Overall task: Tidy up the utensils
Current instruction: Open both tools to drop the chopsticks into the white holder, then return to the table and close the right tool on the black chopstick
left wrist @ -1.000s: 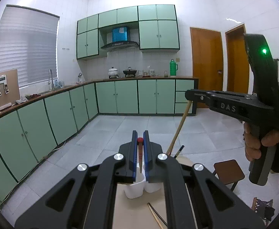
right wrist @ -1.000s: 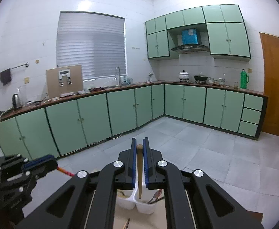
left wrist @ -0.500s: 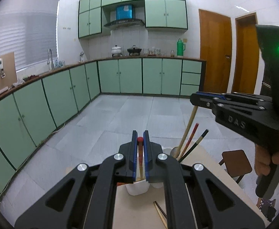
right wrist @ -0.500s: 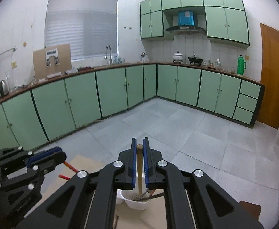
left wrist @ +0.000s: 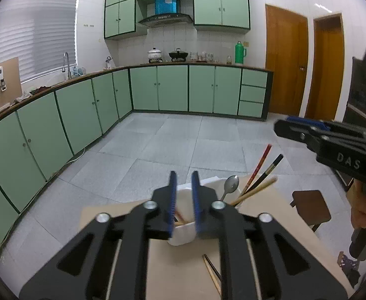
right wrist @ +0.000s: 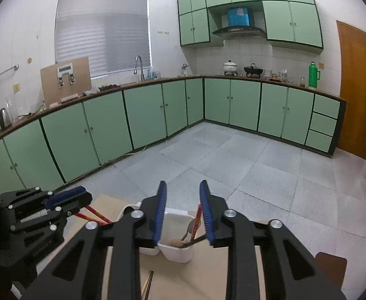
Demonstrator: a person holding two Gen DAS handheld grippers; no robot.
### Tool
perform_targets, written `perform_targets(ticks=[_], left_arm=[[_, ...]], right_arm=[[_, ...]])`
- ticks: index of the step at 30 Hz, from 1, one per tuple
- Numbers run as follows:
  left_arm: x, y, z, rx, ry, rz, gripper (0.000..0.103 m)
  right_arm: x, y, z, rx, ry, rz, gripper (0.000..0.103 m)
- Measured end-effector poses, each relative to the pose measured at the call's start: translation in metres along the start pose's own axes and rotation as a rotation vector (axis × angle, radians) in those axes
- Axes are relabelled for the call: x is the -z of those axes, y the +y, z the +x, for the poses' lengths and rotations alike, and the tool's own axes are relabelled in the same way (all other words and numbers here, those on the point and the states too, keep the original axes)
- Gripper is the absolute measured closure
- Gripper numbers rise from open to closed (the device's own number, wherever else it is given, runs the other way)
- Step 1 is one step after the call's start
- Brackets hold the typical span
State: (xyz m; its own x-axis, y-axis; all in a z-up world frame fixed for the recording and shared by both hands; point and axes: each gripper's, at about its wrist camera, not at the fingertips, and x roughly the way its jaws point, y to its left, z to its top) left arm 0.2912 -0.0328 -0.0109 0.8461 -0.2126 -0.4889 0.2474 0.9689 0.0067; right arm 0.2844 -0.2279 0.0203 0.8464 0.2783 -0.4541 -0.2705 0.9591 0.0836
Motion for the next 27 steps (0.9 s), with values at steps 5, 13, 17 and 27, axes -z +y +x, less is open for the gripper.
perform_targets(ticks=[5, 13, 17, 27], left_arm=[[0.006, 0.004, -0.034, -0.01, -0.056, -0.018, 0.062], [0.042, 0.002, -0.081, -0.021, -0.093, -0.07, 0.039], [0.069, -0.003, -0.095, -0.02, -0.071, -0.093, 0.028], [0.13, -0.006, -0.111, -0.047, 0.017, -0.099, 0.019]], right_arm=[[0.016, -0.002, -0.027, 0.028, -0.012, 0.002, 0.052], [0.057, 0.0, -0.069, 0.036, -0.024, 0.034, 0.017], [0.079, 0.004, -0.085, 0.019, -0.023, 0.072, 0.006], [0.132, 0.019, -0.104, 0.012, 0.003, 0.099, 0.006]])
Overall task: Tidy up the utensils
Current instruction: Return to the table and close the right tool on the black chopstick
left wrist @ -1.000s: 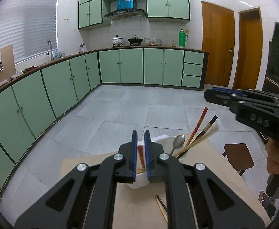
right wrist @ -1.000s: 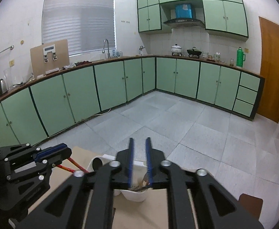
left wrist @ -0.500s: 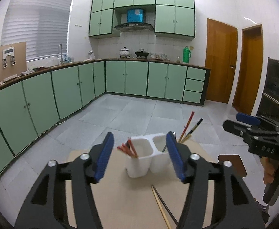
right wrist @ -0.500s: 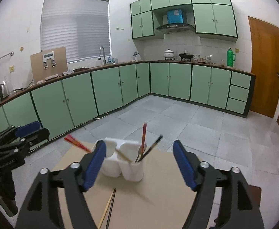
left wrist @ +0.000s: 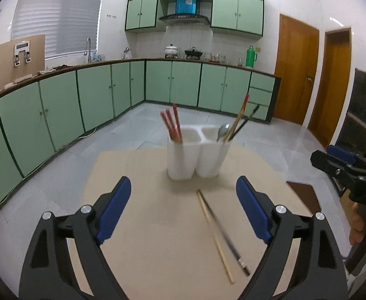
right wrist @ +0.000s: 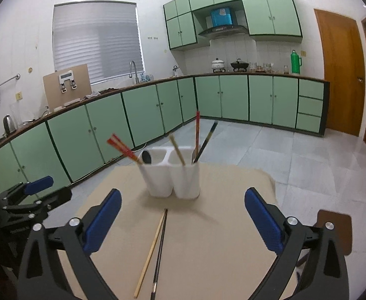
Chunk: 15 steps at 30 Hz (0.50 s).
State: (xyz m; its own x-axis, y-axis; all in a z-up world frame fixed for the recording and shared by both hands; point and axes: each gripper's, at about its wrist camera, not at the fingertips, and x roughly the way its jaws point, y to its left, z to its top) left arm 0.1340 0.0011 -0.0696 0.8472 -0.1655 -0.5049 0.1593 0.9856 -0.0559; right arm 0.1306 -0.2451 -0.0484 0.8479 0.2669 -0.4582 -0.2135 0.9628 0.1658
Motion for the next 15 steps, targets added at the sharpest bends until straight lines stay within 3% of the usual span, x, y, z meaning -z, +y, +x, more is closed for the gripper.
perform_targets(ticks=[15], left_arm=[[0.097, 0.015, 0.015, -0.063, 0.199, 0.049, 0.019]], right_arm=[[0.116, 0.019, 0.017, 0.079, 0.182, -0.075, 0.007]])
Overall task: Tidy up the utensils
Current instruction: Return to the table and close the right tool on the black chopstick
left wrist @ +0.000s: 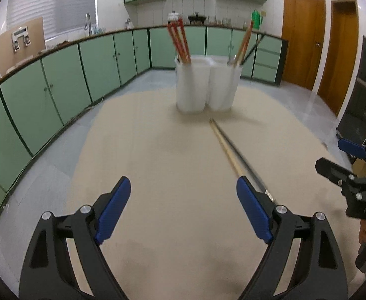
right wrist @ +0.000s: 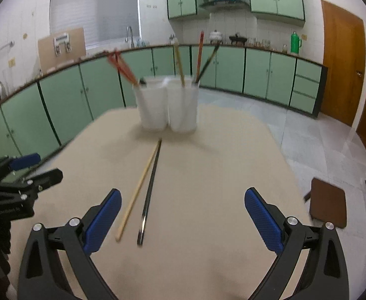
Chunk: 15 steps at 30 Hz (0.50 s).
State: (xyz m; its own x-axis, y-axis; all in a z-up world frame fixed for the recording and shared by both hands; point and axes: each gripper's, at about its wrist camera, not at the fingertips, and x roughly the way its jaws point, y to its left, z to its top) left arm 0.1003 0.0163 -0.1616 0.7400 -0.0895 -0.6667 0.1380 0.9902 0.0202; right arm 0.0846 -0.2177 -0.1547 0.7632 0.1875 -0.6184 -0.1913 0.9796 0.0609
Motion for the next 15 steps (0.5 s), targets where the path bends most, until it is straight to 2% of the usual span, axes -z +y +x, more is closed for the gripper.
perform_targets(ticks=[5, 11, 15], left_arm=[[0.017, 0.003, 0.007, -0.02, 0.04, 0.008, 0.019], [0.031, 0.008, 0.009, -0.043, 0.067, 0.006, 0.019], [0.037, 0.014, 0.009, -0.055, 0.079, -0.005, 0.019]], right_arm=[[0.019, 0.019, 0.007, 0.007, 0.025, -0.056, 0.014], [0.028, 0.028, 0.017, 0.001, 0.062, -0.052, 0.028], [0.035, 0.032, 0.027, -0.008, 0.109, -0.046, 0.041]])
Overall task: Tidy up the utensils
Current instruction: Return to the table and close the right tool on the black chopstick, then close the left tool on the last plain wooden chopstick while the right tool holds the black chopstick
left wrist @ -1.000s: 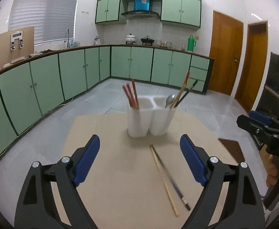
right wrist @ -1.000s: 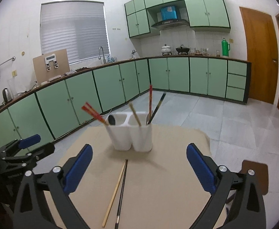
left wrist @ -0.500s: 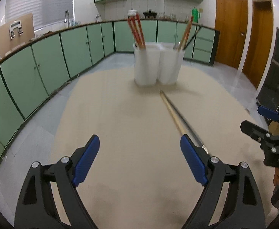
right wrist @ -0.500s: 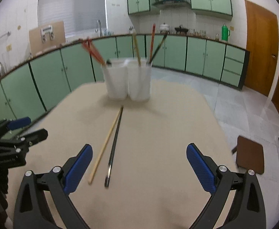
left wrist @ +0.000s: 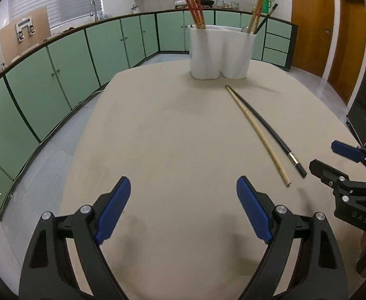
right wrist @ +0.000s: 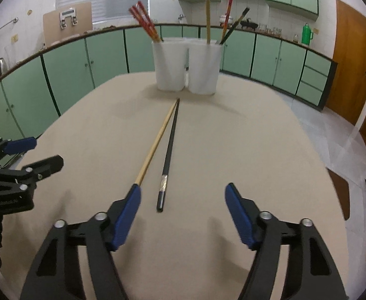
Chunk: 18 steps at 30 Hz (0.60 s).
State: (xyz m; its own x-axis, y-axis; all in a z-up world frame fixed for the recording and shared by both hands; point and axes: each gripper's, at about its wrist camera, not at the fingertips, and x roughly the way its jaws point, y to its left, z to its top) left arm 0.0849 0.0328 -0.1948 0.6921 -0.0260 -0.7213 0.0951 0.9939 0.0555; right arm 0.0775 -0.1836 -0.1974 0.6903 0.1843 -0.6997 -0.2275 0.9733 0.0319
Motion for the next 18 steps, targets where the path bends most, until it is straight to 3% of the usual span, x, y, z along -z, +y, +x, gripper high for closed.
perform_targets(ticks=[14, 18], left_arm=[[0.003, 0.002, 0.003, 0.008, 0.015, -0.016, 0.019], [0.002, -0.003, 0.004, 0.018, 0.018, -0.015, 0.019]], right_arm=[[0.002, 0.007, 0.018, -0.024, 0.086, 0.02, 0.076], [0.003, 0.014, 0.017, -0.032, 0.089, -0.01, 0.096]])
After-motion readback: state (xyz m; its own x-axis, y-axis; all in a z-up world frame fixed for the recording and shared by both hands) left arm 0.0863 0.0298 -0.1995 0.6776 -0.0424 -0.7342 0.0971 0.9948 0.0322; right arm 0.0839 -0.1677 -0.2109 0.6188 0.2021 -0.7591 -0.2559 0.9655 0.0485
